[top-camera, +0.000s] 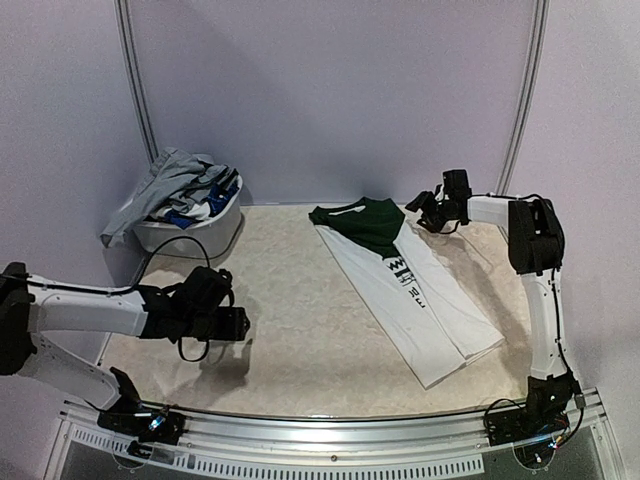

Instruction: Fold and stack the mixed laundry pile

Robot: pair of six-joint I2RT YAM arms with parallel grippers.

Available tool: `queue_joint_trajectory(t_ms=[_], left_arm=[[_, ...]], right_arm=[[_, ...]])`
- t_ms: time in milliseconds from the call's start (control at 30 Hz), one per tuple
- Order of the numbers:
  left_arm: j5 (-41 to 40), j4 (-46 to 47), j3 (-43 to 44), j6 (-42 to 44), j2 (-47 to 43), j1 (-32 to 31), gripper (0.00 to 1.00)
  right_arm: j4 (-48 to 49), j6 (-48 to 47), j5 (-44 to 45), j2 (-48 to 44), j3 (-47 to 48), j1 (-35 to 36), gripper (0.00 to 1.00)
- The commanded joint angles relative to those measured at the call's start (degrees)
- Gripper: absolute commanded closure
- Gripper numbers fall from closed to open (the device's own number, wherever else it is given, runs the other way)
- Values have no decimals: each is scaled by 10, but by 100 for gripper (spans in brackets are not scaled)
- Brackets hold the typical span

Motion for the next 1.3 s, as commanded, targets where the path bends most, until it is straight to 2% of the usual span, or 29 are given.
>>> queue_joint_trajectory(t_ms=[0,133,233,467,633,833,1100,1200,1267], left_arm=[[27,55,68,-7,79,-57,38],[29,62,145,-17,161,-116,38],[31,53,217,-32,217,-164,38],[75,67,348,-88,359,-246,38],[107,106,417,-123,438,-281,38],[120,137,475,-153,498,-296,41],[140,133,547,-182,577,-303,48],[140,135,556,-190,590,-305,53],[140,133,562,-192,596,-307,59]], right_arm=[[-98,-89,64,-117,-40,2,26],[-132,-130,158,-236,-141,2,9],[-121,-132,193,-310,-239,2,2],[-122,-112,209,-450,-412,2,1],[-73,-100,205,-553,-542,2,1],[-84,-101,209,-657,-597,2,1],[-88,-103,230,-742,-641,1,1],[-87,-104,228,-755,-647,2,1],[-87,-105,226,-759,-649,2,1]])
